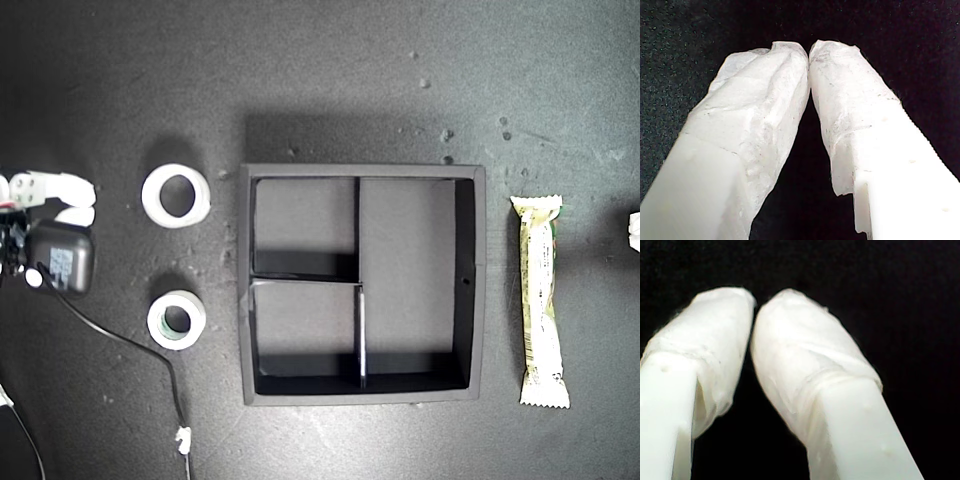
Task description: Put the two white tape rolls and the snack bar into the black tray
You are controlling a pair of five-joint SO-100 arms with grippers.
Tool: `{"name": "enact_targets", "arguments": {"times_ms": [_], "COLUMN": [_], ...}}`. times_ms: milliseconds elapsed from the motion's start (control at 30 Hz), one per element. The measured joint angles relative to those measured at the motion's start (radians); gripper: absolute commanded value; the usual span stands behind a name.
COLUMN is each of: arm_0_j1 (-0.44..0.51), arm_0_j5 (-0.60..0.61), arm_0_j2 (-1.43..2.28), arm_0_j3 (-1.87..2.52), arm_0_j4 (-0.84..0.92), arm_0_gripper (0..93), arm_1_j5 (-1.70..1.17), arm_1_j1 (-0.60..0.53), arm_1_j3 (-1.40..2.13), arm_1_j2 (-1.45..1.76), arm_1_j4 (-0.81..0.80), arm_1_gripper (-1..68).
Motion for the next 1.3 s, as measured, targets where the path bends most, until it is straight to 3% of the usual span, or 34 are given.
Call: {"name": "enact_targets", "arguments": {"times_ms": [67, 133, 233, 667, 800, 967, 1167, 1300], "arm_0_j1": [0.009, 0.023, 0.041, 0.063, 0.132, 0.267, 0.333, 0.365], "arm_0_j5": [-0.012, -0.101, -0.153, -0.170, -0.253, -0.428, -0.411, -0.275], "arm_0_j2": [0.000, 0.000, 0.000, 0.000, 0.000, 0.000, 0.000, 0.000], "arm_0_j3": [0.000, 0.000, 0.000, 0.000, 0.000, 0.000, 0.000, 0.000], "arm_0_j4": [0.000, 0.000, 0.000, 0.000, 0.000, -0.009, -0.103, -0.296], "arm_0_gripper": [0.4, 0.1, 0.1, 0.1, 0.1, 0.0, 0.0, 6.1], "arm_1_j5": [0.000, 0.000, 0.009, 0.000, 0.000, 0.000, 0.097, 0.370], "arm_1_j1": [0.015, 0.078, 0.077, 0.117, 0.127, 0.133, 0.124, 0.112], "arm_1_j3": [0.000, 0.000, 0.000, 0.000, 0.000, 0.000, 0.000, 0.000], "arm_1_j2": [0.000, 0.002, 0.005, 0.000, -0.002, -0.002, -0.002, -0.003], "arm_1_j4": [0.000, 0.000, 0.000, -0.023, -0.222, -0.618, -0.675, -0.611], "arm_1_gripper": [-0.2, -0.2, -0.2, -0.3, -0.3, -0.3, -0.4, -0.4]}}
